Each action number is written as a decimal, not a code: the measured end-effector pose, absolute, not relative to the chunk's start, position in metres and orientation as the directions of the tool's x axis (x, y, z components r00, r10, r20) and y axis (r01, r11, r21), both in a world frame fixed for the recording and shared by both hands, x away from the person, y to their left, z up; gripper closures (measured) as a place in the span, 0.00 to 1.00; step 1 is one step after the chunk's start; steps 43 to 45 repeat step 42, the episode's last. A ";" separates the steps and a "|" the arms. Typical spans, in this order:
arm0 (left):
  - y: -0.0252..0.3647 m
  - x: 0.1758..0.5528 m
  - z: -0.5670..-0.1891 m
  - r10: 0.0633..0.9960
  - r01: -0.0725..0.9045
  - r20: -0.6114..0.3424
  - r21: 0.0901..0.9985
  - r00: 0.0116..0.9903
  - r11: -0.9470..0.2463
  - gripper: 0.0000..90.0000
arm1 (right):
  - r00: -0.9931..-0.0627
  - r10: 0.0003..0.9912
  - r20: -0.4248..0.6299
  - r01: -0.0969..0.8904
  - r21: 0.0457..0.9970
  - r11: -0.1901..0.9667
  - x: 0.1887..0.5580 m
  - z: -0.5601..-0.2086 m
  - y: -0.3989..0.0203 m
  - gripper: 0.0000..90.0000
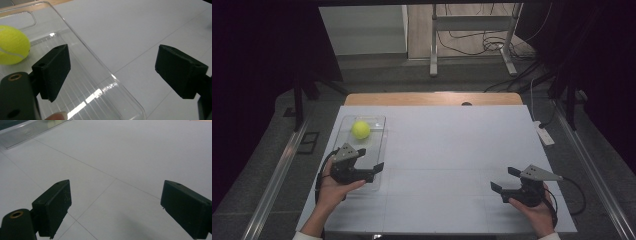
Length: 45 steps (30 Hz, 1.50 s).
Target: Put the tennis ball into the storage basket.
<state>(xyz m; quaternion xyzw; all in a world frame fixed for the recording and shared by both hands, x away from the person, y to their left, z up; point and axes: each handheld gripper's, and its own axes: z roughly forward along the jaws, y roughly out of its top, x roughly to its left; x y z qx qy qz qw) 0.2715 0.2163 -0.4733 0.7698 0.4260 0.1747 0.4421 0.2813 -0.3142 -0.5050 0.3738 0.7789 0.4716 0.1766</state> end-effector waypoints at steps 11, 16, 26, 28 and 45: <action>0.224 0.249 -0.488 0.821 0.495 -0.104 0.838 0.561 -0.231 0.16 | -0.667 0.740 0.080 0.408 0.871 0.273 0.281 -0.504 -0.315 0.11; 0.226 0.239 -0.492 0.820 0.487 -0.100 0.842 0.564 -0.232 0.16 | -0.676 0.733 0.078 0.396 0.877 0.272 0.280 -0.502 -0.315 0.11; 0.226 0.238 -0.498 0.818 0.489 -0.095 0.838 0.567 -0.241 0.15 | -0.679 0.731 0.073 0.392 0.878 0.277 0.279 -0.501 -0.316 0.11; 0.225 0.238 -0.498 0.817 0.490 -0.094 0.837 0.568 -0.244 0.15 | -0.680 0.730 0.071 0.390 0.878 0.278 0.279 -0.501 -0.316 0.11; 0.221 0.241 -0.496 0.808 0.490 -0.104 0.837 0.580 -0.244 0.15 | -0.671 0.735 0.093 0.401 0.880 0.255 0.281 -0.503 -0.321 0.11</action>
